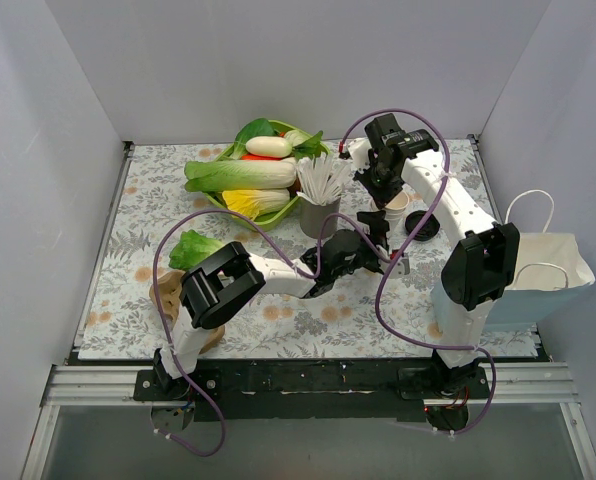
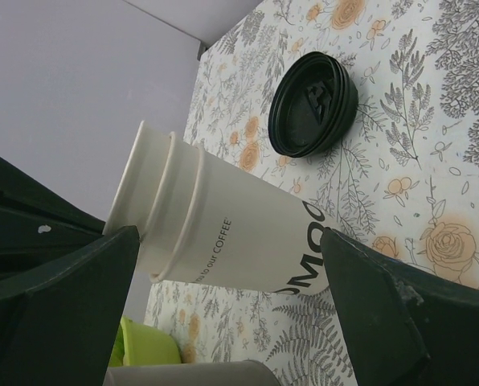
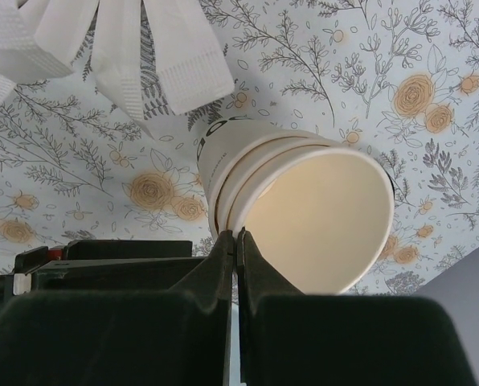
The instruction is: Pack the takeout coffee
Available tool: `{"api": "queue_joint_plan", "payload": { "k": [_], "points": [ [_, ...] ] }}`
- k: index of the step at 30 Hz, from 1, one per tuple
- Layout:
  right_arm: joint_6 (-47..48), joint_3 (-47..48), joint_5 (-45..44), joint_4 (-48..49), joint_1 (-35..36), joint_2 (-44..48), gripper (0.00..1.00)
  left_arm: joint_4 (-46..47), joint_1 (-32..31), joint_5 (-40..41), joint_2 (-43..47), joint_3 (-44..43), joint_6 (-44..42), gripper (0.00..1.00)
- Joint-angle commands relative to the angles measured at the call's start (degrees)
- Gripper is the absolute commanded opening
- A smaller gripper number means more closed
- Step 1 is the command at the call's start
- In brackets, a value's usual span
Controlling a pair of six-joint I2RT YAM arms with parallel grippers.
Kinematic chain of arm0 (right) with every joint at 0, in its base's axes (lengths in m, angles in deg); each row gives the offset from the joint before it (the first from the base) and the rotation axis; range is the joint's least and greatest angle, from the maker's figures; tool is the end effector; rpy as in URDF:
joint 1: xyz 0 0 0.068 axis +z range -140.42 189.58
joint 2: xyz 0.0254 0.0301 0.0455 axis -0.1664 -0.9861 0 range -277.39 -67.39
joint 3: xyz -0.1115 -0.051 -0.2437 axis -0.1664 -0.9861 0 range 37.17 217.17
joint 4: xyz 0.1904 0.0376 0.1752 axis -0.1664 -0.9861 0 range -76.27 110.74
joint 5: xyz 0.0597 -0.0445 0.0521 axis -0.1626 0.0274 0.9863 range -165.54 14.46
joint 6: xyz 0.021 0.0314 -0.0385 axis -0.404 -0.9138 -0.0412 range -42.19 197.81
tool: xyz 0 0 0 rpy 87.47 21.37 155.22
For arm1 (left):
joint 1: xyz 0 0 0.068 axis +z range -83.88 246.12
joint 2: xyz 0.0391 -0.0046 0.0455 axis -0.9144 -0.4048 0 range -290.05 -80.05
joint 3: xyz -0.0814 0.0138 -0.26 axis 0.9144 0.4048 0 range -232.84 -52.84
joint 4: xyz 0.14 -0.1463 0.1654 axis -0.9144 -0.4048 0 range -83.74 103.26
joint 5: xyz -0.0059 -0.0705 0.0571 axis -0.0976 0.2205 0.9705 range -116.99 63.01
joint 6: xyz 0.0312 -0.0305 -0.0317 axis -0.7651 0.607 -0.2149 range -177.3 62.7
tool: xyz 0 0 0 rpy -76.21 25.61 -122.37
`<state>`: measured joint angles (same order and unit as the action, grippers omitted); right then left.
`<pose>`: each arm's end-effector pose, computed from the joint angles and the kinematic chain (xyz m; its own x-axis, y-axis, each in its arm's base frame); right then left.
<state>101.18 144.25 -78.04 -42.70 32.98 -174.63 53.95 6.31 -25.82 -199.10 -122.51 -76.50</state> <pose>0.3605 0.1542 0.3269 -0.6041 -0.6933 -0.3929 -0.6739 0.7076 -0.2125 0.2327 -0.3986 0.1807 0.2092 0.2943 -0.9325 0.8315 0.4483 0.3281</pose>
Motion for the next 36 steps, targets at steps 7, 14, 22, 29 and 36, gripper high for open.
{"api": "queue_joint_plan", "payload": {
  "k": [7,14,22,29,36],
  "points": [
    [0.3,0.2,1.4,-1.2,1.0,2.2,0.01,-0.3,-0.1,4.3,-0.7,-4.0,0.8,0.98],
    [0.3,3.5,-0.2,-0.6,1.0,0.8,0.01,-2.2,-0.1,4.7,-0.3,-2.9,2.0,0.98],
    [0.6,5.3,-0.7,-0.6,1.0,-0.1,0.01,-2.5,0.0,5.2,-1.3,-2.6,2.8,0.98],
    [1.0,6.5,-1.0,-0.2,1.0,-0.7,0.01,-5.1,0.3,5.6,-2.7,-2.8,5.2,0.98],
    [1.9,4.7,-2.4,0.6,0.9,-1.0,0.01,-4.4,0.3,6.1,-4.5,-2.1,6.1,0.98]
  ]
}}
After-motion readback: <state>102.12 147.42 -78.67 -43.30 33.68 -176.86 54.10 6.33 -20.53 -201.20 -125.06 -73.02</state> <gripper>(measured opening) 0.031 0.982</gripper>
